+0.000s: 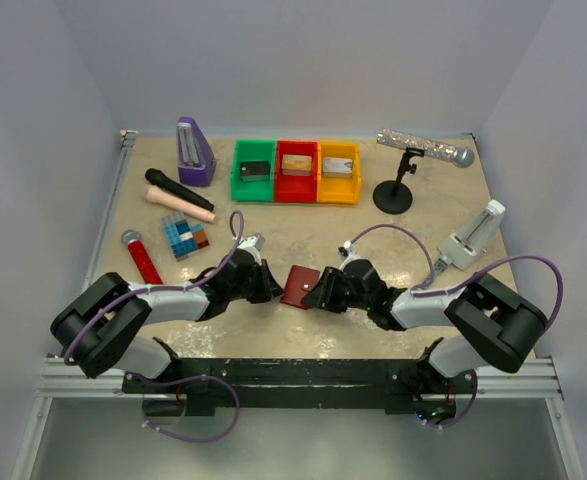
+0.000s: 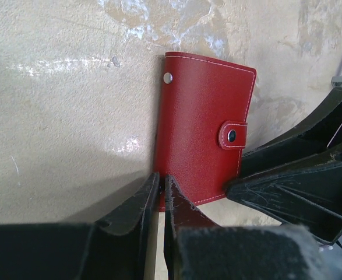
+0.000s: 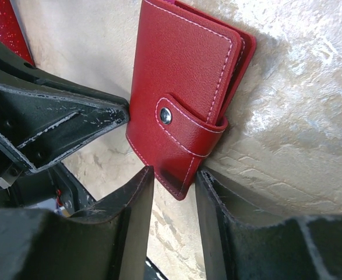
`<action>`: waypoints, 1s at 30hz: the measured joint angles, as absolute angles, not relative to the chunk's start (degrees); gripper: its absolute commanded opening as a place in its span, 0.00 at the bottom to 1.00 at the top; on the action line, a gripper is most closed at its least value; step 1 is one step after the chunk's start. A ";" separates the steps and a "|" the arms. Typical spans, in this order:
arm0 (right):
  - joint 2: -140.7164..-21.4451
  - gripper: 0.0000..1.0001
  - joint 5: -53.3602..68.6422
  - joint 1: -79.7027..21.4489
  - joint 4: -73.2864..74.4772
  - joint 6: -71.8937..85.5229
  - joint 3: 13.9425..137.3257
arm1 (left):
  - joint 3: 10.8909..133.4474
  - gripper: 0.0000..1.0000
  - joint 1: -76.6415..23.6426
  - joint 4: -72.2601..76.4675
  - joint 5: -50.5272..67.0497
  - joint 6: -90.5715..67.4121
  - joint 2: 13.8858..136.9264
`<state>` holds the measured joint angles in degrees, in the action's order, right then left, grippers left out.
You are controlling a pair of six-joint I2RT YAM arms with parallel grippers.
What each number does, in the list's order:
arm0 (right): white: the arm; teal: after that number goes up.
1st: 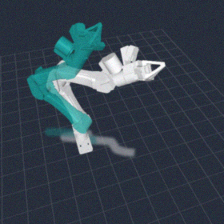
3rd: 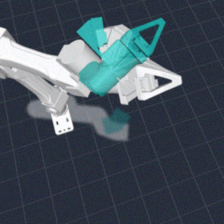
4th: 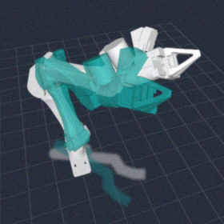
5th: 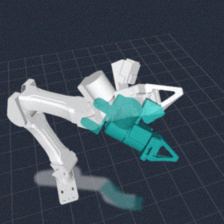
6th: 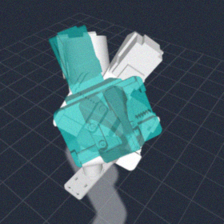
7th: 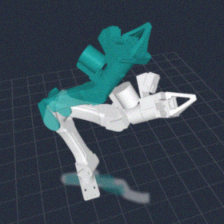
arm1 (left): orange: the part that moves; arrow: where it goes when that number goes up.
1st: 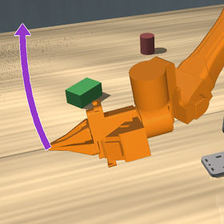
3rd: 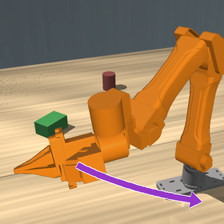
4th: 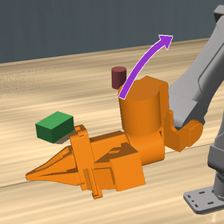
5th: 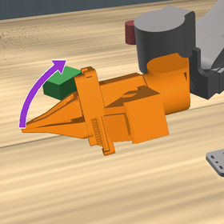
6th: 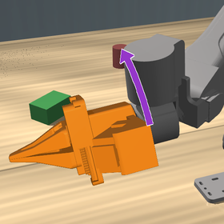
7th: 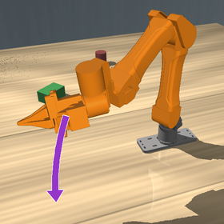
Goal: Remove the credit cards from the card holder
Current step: Pick up the card holder from the center of the board.
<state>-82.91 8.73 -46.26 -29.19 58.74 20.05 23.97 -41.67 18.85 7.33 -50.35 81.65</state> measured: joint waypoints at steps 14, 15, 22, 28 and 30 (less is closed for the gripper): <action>-82.76 0.00 9.13 -46.04 -30.94 59.31 18.94 | 23.73 0.15 -41.80 18.61 6.17 -50.46 81.08; -82.43 0.00 9.26 -46.06 -30.96 59.35 18.94 | 23.73 0.16 -41.80 18.28 6.02 -50.50 80.73; -77.01 0.00 10.13 -46.11 -26.89 58.00 18.96 | 23.79 0.44 -42.24 10.39 2.46 -52.16 74.94; -60.58 0.00 10.13 -46.13 -10.35 52.36 20.88 | 23.79 0.85 -41.50 3.42 -3.20 -54.59 62.08; -54.43 0.00 10.44 -46.13 -3.20 49.45 23.68 | 23.79 0.87 -41.15 2.37 -3.90 -54.94 58.46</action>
